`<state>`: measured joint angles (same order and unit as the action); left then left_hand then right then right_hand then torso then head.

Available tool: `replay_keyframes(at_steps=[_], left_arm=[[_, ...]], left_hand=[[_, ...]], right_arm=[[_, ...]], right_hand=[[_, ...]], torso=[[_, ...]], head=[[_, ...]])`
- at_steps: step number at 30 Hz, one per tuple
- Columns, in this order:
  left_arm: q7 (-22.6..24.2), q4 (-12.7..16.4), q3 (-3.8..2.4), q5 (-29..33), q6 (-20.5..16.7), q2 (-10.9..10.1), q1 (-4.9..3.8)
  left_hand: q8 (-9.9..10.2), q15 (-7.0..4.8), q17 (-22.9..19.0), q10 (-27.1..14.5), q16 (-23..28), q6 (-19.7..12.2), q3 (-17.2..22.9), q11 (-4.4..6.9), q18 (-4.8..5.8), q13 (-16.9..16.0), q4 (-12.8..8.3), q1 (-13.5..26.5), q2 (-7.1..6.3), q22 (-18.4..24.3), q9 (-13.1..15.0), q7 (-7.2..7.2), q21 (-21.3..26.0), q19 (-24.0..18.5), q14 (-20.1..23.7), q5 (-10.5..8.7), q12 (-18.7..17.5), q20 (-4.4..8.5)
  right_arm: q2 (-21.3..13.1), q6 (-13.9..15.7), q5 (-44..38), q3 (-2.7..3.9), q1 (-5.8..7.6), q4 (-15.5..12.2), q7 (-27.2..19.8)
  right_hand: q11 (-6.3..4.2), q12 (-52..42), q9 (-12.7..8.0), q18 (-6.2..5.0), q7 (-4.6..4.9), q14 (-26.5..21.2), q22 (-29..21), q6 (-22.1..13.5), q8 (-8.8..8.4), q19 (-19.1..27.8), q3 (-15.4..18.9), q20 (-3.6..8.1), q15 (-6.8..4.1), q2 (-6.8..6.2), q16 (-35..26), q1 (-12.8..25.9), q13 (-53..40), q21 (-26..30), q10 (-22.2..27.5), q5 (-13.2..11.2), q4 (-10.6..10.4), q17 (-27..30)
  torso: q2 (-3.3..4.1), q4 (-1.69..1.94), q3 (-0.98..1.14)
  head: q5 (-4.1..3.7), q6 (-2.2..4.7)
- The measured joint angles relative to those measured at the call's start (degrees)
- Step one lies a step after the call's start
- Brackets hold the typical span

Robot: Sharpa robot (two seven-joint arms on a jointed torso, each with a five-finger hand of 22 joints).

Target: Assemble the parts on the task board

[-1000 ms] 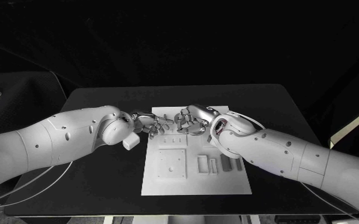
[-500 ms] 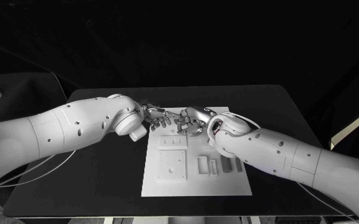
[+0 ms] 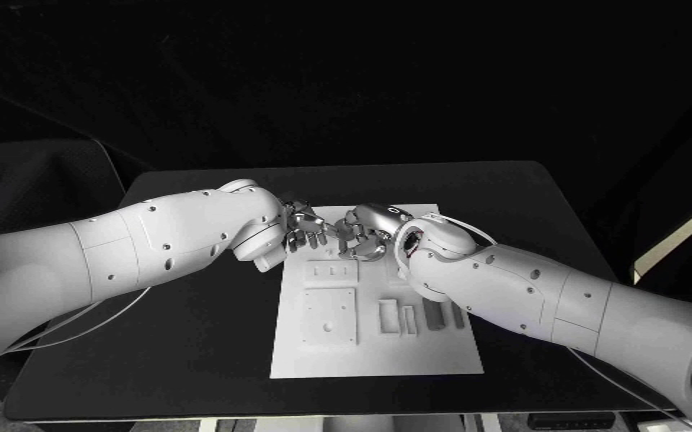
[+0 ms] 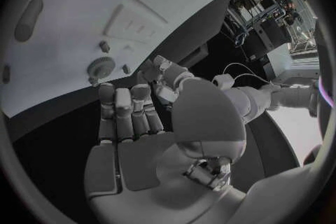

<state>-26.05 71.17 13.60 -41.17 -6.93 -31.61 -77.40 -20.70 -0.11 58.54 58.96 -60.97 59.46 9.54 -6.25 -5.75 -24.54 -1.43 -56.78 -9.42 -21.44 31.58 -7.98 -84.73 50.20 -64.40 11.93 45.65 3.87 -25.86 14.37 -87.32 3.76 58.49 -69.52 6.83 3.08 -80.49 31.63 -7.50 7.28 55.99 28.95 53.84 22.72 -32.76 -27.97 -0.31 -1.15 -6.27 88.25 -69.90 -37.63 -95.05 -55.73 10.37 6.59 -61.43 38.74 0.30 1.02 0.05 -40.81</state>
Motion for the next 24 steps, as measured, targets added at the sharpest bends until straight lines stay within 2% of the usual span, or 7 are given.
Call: replay_keyframes(at_steps=[17, 22, 24], left_arm=[[-0.89, -0.02, 0.00, -1.05, 0.31, 0.91, -0.01], [-0.90, 0.01, 0.00, -0.84, 0.72, 1.28, -0.01], [-0.90, 0.02, 0.00, -0.58, 0.89, 1.43, -0.01]], left_hand=[[-0.22, -0.22, -0.01, 0.32, 0.00, 1.03, 0.33, 0.34, 0.01, -0.21, 0.02, -0.90, 0.90, -0.01, -0.01, 0.21, 0.00, 0.30, -0.22, 0.93, 0.67, 0.11], [-0.22, -0.40, -0.01, 0.51, 0.00, 1.23, 0.73, 0.54, 0.00, -0.21, -0.10, -1.62, 1.62, -0.01, -0.01, 0.41, 0.00, 0.51, -0.40, 1.56, 0.67, -0.07], [-0.22, -0.41, -0.01, 0.52, 0.00, 1.43, 1.49, 0.54, 0.00, -0.21, -0.86, -3.30, 2.52, 0.00, -0.17, 0.21, 0.00, 0.70, -0.41, 2.93, 1.01, 0.11]], right_arm=[[0.29, 0.01, -0.22, 0.00, 0.01, -0.72, 1.20], [0.40, 0.10, -0.34, 0.00, 0.01, -0.79, 1.58], [0.46, 0.13, -0.37, 0.00, 0.01, -0.87, 1.73]], right_hand=[[0.09, 0.00, 0.02, 0.00, -0.02, 0.09, 0.00, 0.42, -0.10, 0.00, 0.06, 0.00, 0.09, -0.38, 0.00, 0.38, 0.04, 0.00, -0.09, 0.00, 0.06, 0.05], [-0.12, 0.00, 0.02, 0.00, -0.07, 0.09, 0.00, 0.48, -0.03, 0.00, 0.06, 0.00, 0.09, -0.45, 0.00, 0.45, 0.04, 0.00, -0.30, 0.00, 0.06, 0.05], [-0.12, 0.00, 0.02, 0.00, -0.06, 0.09, 0.00, 0.48, -0.02, 0.00, 0.06, 0.00, 0.09, -0.46, 0.00, 0.45, 0.04, 0.00, -0.30, 0.00, 0.06, 0.05]], torso=[[0.01, 0.01, -0.01], [0.01, 0.01, -0.01], [0.01, 0.01, -0.01]], head=[[0.06, -0.30], [0.06, -0.46], [0.03, -0.48]])
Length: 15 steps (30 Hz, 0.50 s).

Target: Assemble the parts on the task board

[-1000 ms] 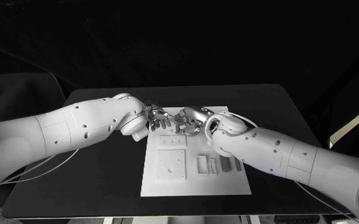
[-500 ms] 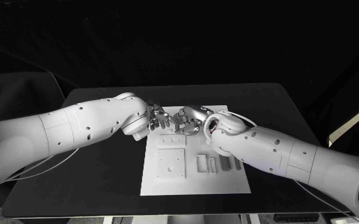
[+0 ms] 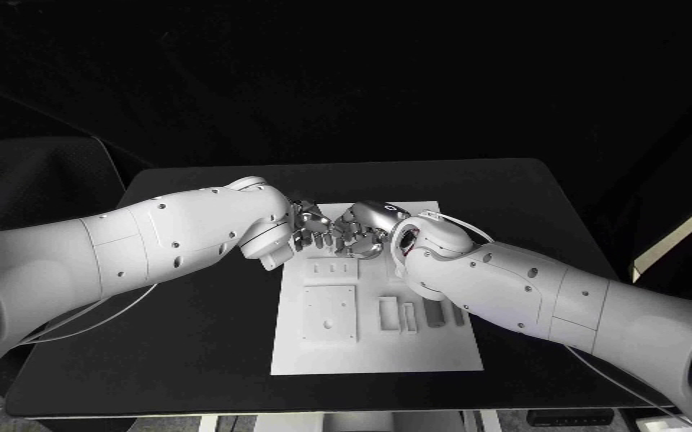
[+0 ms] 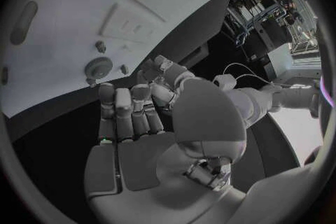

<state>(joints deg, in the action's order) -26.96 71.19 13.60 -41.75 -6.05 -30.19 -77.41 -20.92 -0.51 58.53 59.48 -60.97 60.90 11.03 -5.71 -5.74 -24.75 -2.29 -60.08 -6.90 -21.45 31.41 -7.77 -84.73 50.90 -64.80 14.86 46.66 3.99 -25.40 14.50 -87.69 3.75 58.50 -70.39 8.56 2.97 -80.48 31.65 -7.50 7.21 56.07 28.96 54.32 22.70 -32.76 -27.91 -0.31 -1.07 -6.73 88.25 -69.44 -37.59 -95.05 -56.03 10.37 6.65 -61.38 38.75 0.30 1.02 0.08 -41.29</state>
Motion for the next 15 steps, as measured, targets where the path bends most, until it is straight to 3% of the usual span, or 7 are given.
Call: replay_keyframes(at_steps=[4, 15], left_arm=[[0.00, 0.00, 0.00, 0.62, 0.14, 0.17, 0.00], [0.14, -0.29, 0.01, 2.23, 0.19, 0.55, 0.00]], left_hand=[[0.00, 0.00, 0.00, 0.00, 0.00, 0.00, 0.98, 0.00, 0.00, 0.00, -0.98, -1.91, 1.04, 0.07, -0.37, 0.00, 0.00, 0.00, 0.00, 1.61, 0.00, 0.00], [0.33, 0.00, -0.01, 0.00, 0.00, 0.00, 1.59, 0.01, 0.00, 0.07, -1.59, -2.77, 1.90, 0.07, -0.53, 0.00, 0.00, 0.00, 0.00, 1.83, 0.00, -0.01]], right_arm=[[0.15, 0.05, -0.06, 0.00, 0.00, -0.07, 0.24], [0.30, 0.16, -0.21, 0.01, 0.00, -0.25, 0.84]], right_hand=[[0.00, 0.00, 0.00, 0.00, 0.13, 0.00, 0.00, 0.19, 0.00, 0.00, 0.00, 0.00, 0.00, -0.15, 0.00, 0.15, 0.00, 0.00, 0.00, 0.00, 0.00, 0.00], [0.01, 0.00, 0.02, 0.00, 0.01, 0.00, 0.00, 0.34, -0.02, 0.00, -0.17, 0.00, 0.01, -0.15, 0.00, 0.15, 0.00, 0.00, 0.00, 0.00, -0.17, 0.00]], torso=[[0.00, 0.00, -0.01], [0.00, 0.00, -0.01]], head=[[-0.12, -0.10], [-0.08, -0.53]])
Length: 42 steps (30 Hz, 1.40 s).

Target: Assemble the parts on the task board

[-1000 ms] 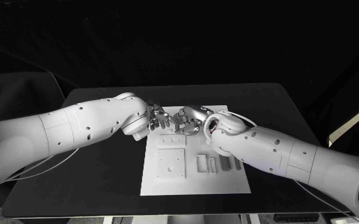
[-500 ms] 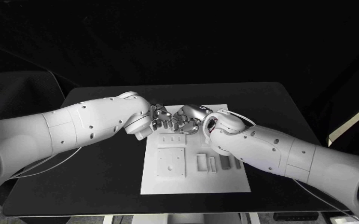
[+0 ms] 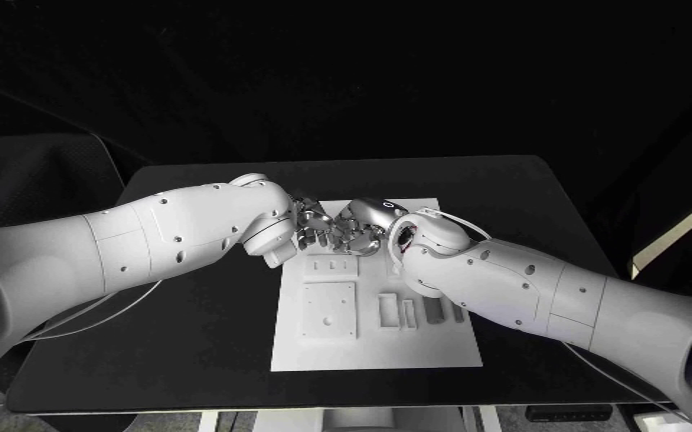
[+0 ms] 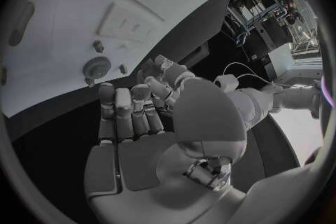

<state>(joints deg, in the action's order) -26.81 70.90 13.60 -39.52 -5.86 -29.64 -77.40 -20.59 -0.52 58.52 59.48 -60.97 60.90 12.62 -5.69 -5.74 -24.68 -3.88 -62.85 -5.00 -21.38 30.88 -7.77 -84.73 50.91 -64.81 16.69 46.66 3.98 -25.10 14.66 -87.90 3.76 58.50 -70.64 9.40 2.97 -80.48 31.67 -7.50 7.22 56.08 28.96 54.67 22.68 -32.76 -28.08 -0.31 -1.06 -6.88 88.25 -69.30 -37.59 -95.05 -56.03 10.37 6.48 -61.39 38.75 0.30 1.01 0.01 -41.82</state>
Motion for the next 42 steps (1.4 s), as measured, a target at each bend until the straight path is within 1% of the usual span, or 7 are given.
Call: replay_keyframes(at_steps=[15, 22, 28, 30, 34, 39, 42], left_arm=[[0.02, -0.21, 0.03, 0.83, -0.03, 0.13, 0.01], [-0.01, -0.23, 0.02, 0.88, 0.06, 0.17, 0.01], [-0.01, -0.31, -0.02, 0.87, 0.10, 0.22, 0.00], [0.04, -0.38, -0.02, 0.87, 0.10, 0.26, -0.01], [0.20, -0.51, -0.02, 0.87, 0.13, 0.31, -0.01], [0.45, -0.67, -0.02, 0.90, 0.13, 0.33, 0.00], [0.64, -0.89, -0.01, 1.15, 0.12, 0.34, 0.00]], left_hand=[[0.00, 0.21, 0.00, 0.00, -0.04, 0.73, 1.16, 0.00, 0.00, 0.13, -0.84, -1.91, 1.46, -0.01, -0.06, 0.11, 0.00, 0.22, -0.21, 0.80, 0.31, -0.18], [0.11, -0.12, 0.25, 1.56, -0.89, 2.16, 2.55, 0.26, 0.03, 0.13, -1.76, -3.66, 2.16, -0.19, -0.23, 0.32, -0.50, 1.20, -1.24, 1.22, 0.65, -0.02], [-0.35, -0.43, 0.58, 2.89, -1.68, 3.39, 4.08, 0.62, 0.89, 0.25, -2.47, -5.03, 2.89, -0.48, -0.30, 0.51, -1.34, 2.13, -2.28, 0.99, 1.10, 0.27], [-0.56, -0.52, 0.66, 3.14, -1.78, 3.73, 4.79, 0.84, 0.90, 0.36, -2.72, -5.44, 2.49, -0.54, -0.30, 0.61, -1.34, 2.27, -2.38, 0.10, 1.10, 0.20], [-0.56, -0.61, 0.73, 3.64, -1.83, 4.16, 5.59, 0.92, 0.90, 0.53, -2.82, -5.46, 2.46, -0.61, -0.30, 0.68, -1.74, 2.36, -2.67, -0.91, 1.10, 0.11], [-0.56, -0.71, 0.80, 4.53, -2.00, 4.82, 6.08, 1.18, 0.95, 0.70, -2.48, -5.69, 2.23, -0.68, -0.30, 0.51, -1.75, 2.58, -2.97, -1.22, 1.10, 0.31], [-0.56, -0.73, 0.87, 5.05, -2.23, 5.35, 6.24, 1.32, 1.04, 0.81, -2.35, -5.93, 1.99, -0.68, -0.30, 0.48, -1.97, 2.58, -3.18, -1.57, 1.10, 0.30]], right_arm=[[-0.09, 0.07, -0.04, 0.01, 0.00, -0.36, 0.65], [-0.19, 0.07, -0.04, -0.02, -0.01, -0.60, 0.74], [-0.22, 0.06, -0.04, -0.03, -0.03, -0.71, 0.84], [-0.23, 0.06, -0.04, -0.03, -0.04, -0.72, 0.85], [-0.26, 0.06, -0.02, -0.02, -0.02, -0.71, 0.86], [-0.26, 0.07, 0.05, 0.00, -0.01, -0.65, 0.86], [-0.23, 0.10, 0.11, 0.01, 0.01, -0.56, 0.85]], right_hand=[[0.10, 0.00, 0.55, 0.01, 0.02, 0.30, 0.00, 0.45, -0.13, 0.00, 0.00, 0.00, -0.11, -0.28, 0.00, 0.28, 0.05, 0.00, -0.09, 0.00, 0.00, 0.00], [0.10, 0.00, 0.79, 0.00, 0.00, 0.31, 0.00, 0.69, -0.23, 0.00, 0.00, 0.00, -0.10, -0.27, 0.00, 0.27, 0.05, 0.00, -0.10, 0.00, 0.00, 0.00], [0.10, 0.00, 0.78, 0.01, 0.03, 0.31, 0.00, 0.77, 0.00, -0.21, 0.01, -0.21, -0.10, -0.20, 0.00, 0.19, 0.04, 0.00, -0.10, -0.17, 0.00, 0.00], [0.10, 0.00, 0.77, 0.01, 0.03, 0.31, 0.00, 0.77, 0.01, -0.21, 0.01, -0.21, -0.10, -0.19, 0.00, 0.18, 0.04, 0.00, -0.10, -0.17, 0.01, 0.00], [0.10, 0.00, 0.76, 0.01, 0.03, 0.31, 0.00, 0.77, 0.00, -0.21, 0.01, -0.21, -0.10, -0.12, 0.00, 0.11, 0.04, 0.00, -0.10, -0.17, 0.01, 0.00], [0.11, 0.00, 0.60, 0.01, 0.02, 0.30, 0.00, 0.77, -0.05, -0.21, 0.18, -0.21, -0.09, -0.14, 0.00, 0.13, 0.17, 0.00, -0.10, -0.17, -0.15, 0.10], [0.11, 0.00, 0.43, 0.01, 0.08, 0.31, 0.00, 0.72, -0.77, -0.21, 0.34, -0.21, -0.09, -0.53, 0.00, 0.52, 0.28, 0.00, -0.10, -0.17, -0.31, 0.18]], torso=[[-0.01, 0.00, 0.00], [-0.01, -0.01, 0.00], [-0.01, -0.01, 0.00], [-0.01, -0.01, 0.00], [-0.02, -0.01, 0.00], [-0.02, -0.01, -0.01], [-0.02, -0.01, -0.02]], head=[[-0.09, -0.23], [-0.21, -0.40], [-0.40, -0.63], [-0.42, -0.69], [-0.47, -0.77], [-0.47, -0.90], [-0.51, -0.92]])
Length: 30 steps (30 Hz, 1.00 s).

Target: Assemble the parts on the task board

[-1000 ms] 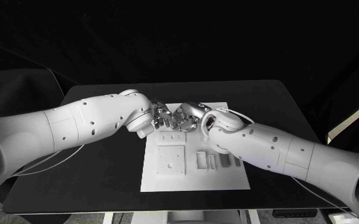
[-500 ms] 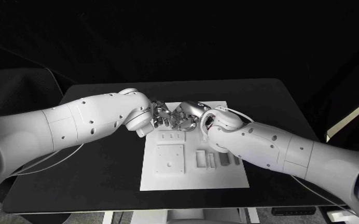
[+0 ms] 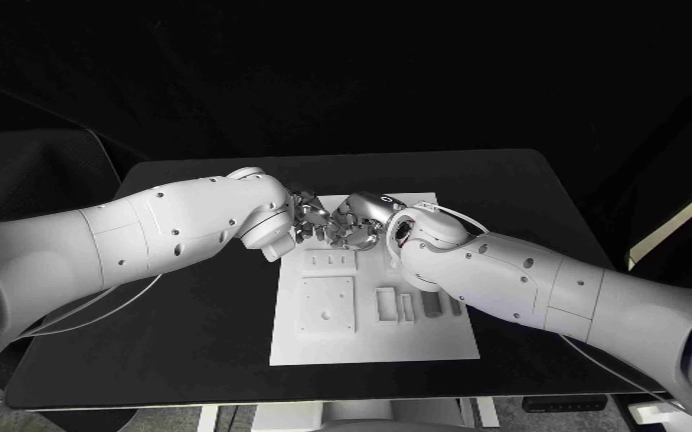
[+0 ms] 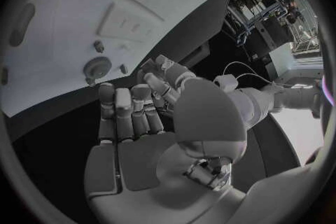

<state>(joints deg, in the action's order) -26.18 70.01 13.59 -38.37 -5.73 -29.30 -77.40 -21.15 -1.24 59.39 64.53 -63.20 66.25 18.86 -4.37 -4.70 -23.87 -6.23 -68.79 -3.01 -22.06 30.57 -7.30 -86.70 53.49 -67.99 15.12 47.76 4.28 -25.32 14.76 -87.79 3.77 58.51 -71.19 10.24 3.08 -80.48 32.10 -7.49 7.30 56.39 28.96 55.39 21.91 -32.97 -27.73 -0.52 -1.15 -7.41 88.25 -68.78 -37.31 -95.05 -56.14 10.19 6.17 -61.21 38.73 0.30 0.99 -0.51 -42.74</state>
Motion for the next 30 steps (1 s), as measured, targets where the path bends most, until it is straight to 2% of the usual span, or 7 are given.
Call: replay_keyframes(at_steps=[7, 11, 16, 24, 30], left_arm=[[0.38, -0.40, 0.00, 1.10, -0.05, 0.00, 0.01], [0.54, -0.52, 0.00, 1.64, -0.05, -0.01, 0.01], [0.69, -0.73, 0.00, 2.24, -0.09, -0.02, 0.01], [0.93, -0.88, -0.01, 3.08, -0.09, -0.18, 0.00], [0.95, -1.86, 0.00, 3.42, -0.08, -0.16, 0.00]], left_hand=[[0.00, 0.02, 0.08, 1.32, -0.25, 1.04, 0.65, -0.14, 0.44, 0.26, 0.57, -0.21, -0.22, -0.13, 0.00, -0.11, -0.27, 0.39, -0.20, -0.32, 0.00, 0.01], [0.00, 0.02, 0.07, 1.49, -0.25, 1.22, 0.70, -0.11, 0.52, 0.28, 0.62, -0.44, -0.44, -0.16, 0.00, -0.06, -0.27, 0.39, -0.20, -0.33, 0.00, 0.01], [0.00, 0.03, 0.13, 1.53, -0.25, 1.32, 0.70, -0.08, 0.71, 0.33, 0.62, -0.44, -0.44, -0.15, 0.00, 0.02, -0.27, 0.39, -0.21, -0.55, 0.00, 0.00], [0.00, -0.06, 0.19, 1.93, -0.48, 1.52, 0.87, -0.11, 0.73, 0.36, 0.78, -0.44, -0.44, -0.21, 0.00, 0.22, -0.48, 0.52, -0.50, -0.77, 0.00, -0.12], [0.00, 0.02, 0.19, 1.95, -0.47, 1.54, 0.87, -0.08, 0.74, 0.40, 0.78, -0.67, -0.67, -0.26, 0.00, 0.24, -0.48, 0.58, -0.59, -0.98, 0.00, -0.19]], right_arm=[[-0.06, 0.16, 0.26, 0.00, 0.00, 0.40, -0.09], [-0.19, 0.36, 0.50, -0.02, -0.01, 0.66, -0.13], [-0.51, 0.73, 0.83, -0.02, -0.01, 1.06, -0.26], [-2.81, 1.13, 1.16, -0.03, 0.00, 0.83, -0.46], [-5.29, 1.60, 1.34, -0.03, 0.01, 0.81, -0.46]], right_hand=[[0.00, 0.00, -0.95, -0.01, 1.81, -0.01, -0.11, -2.02, -2.13, 0.00, 0.66, 0.00, 0.01, -1.06, 0.00, 1.39, 0.30, 0.00, 0.00, 0.01, 0.31, 0.20], [0.15, 0.39, -1.59, 0.00, 1.97, -0.42, -0.21, -5.10, -3.63, 0.00, 1.34, 0.00, -0.06, -1.58, 0.00, 2.22, 0.44, 0.00, 0.67, 0.01, 0.53, 0.30], [0.56, 0.83, -2.07, -0.01, 2.16, -1.17, -0.53, -7.36, -4.34, 0.53, 1.99, -0.10, -0.15, -2.15, -0.52, 2.80, 0.82, 0.00, 1.91, 0.01, 0.55, 0.57], [0.50, 1.05, -2.13, -0.01, 2.13, -1.27, -0.58, -7.48, -4.34, 0.73, 2.27, 0.11, -0.07, -2.15, -0.67, 2.80, 0.87, 0.00, 1.98, 0.01, 0.69, 0.61], [0.49, 1.05, -2.13, -0.01, 2.13, -1.26, -0.58, -7.48, -4.34, 0.73, 2.27, 0.11, -0.06, -2.15, -0.67, 2.79, 0.87, 0.00, 1.98, 0.01, 0.70, 0.60]], torso=[[-0.02, 0.00, -0.01], [-0.02, 0.01, -0.01], [-0.02, 0.00, -0.01], [-0.02, -0.02, -0.01], [-0.02, -0.04, -0.01]], head=[[-0.01, 0.04], [-0.03, 0.11], [-0.04, 0.21], [-0.21, 0.62], [-0.27, 0.66]])
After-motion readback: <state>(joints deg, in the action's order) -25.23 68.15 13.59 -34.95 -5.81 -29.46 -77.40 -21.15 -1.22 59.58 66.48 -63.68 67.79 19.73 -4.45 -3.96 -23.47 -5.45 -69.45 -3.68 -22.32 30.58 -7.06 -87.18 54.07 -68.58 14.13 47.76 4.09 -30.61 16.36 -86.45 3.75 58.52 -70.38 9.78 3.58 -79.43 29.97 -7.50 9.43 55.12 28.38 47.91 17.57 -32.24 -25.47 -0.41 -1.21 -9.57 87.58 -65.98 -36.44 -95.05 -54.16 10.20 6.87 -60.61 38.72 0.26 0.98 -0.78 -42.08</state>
